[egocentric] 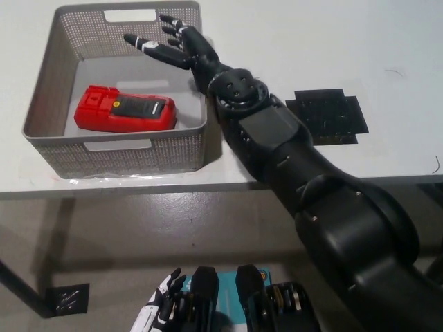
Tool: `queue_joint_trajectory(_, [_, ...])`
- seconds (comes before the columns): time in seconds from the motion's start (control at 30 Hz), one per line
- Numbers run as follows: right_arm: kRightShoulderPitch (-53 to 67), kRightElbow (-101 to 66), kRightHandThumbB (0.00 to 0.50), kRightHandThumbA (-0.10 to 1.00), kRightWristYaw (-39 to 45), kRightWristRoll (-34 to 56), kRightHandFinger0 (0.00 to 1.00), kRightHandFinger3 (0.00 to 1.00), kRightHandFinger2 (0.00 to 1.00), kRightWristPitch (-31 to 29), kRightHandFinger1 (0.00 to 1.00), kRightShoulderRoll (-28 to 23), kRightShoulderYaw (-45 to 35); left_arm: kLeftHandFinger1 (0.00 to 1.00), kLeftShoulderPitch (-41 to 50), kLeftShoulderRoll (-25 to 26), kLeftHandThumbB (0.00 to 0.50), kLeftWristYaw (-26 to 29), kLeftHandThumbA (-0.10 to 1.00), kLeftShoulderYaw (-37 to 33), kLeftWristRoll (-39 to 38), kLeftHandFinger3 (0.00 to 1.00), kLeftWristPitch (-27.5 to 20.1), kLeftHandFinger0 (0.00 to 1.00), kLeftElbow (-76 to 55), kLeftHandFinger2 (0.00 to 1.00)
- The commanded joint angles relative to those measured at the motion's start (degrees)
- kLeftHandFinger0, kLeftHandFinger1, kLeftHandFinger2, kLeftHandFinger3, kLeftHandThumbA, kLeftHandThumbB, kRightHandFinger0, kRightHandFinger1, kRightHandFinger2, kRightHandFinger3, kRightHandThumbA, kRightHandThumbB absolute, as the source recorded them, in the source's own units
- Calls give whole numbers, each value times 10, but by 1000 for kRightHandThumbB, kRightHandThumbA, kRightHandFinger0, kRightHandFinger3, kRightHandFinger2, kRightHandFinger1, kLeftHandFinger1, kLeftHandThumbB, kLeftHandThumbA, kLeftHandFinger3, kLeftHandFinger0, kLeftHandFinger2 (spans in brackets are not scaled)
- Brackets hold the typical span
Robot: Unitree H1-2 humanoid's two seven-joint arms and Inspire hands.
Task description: Use the right hand to pick up a multimeter on the right side and put it into a container on the left side
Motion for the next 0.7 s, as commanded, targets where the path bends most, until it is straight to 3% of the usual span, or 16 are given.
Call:
queue_joint_trajectory(0.0, [-1, -113, 500, 966, 85, 46, 1000, 1000, 1000, -6, 1000, -46, -46, 1000, -2, 5, 366, -1, 1000, 0, 7, 1000, -15, 1000, -14, 1000])
queue_joint_trajectory(0.1, [64, -258, 500, 994, 137, 93, 1000, 1000, 1000, 13, 1000, -74, -81, 1000, 3, 7, 373, -3, 1000, 2, 0, 1000, -14, 1000, -15, 1000])
queue_joint_trajectory(0.27, [166, -518, 490, 1000, 143, 147, 1000, 1000, 1000, 122, 1000, -121, -111, 1000, 5, 10, 379, -8, 1000, 6, -17, 1000, -14, 1000, -10, 1000])
queue_joint_trajectory(0.5, [320, -853, 491, 1000, 133, 136, 1000, 1000, 1000, 155, 1000, -209, -103, 1000, 7, 11, 385, 8, 1000, 12, 4, 1000, -20, 1000, 4, 1000])
queue_joint_trajectory(0.67, [441, -1000, 500, 1000, 137, 146, 1000, 1000, 1000, 161, 1000, -242, -95, 1000, 12, 10, 385, 14, 1000, 16, 5, 1000, -21, 1000, 11, 1000])
